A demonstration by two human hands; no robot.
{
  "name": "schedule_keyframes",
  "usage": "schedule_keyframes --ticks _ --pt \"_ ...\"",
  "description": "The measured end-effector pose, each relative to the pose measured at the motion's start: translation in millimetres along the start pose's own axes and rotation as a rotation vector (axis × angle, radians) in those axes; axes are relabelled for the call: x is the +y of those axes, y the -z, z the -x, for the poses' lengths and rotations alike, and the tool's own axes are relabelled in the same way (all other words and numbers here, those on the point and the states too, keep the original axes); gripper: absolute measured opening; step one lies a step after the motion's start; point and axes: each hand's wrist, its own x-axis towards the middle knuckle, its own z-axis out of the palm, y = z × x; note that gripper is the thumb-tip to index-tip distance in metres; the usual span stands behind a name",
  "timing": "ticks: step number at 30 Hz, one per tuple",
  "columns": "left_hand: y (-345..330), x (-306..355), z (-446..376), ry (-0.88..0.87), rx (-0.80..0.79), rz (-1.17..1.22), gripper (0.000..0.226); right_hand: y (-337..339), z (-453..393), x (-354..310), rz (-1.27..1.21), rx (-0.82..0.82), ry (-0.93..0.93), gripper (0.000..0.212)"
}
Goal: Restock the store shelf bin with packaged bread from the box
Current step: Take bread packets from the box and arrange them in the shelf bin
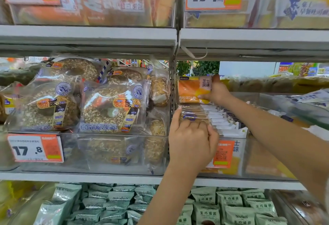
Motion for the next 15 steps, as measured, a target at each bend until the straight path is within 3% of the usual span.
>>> schedule_keyframes --ticks 6,11,15 --pt "1 -1 0 -0.007 0.001 0.005 0.040 0 -2 10 0.047 -0.054 -0.101 0.088" --pt "4 -2 -1 -0.042 -0.048 -0.013 0.042 24 21 -5 -0.068 -0.034 -0.307 0.110" --pt "9 -3 -4 -0.056 -0.124 -0.036 0.043 50 80 -21 -0.034 -0.022 -0.192 0.083"
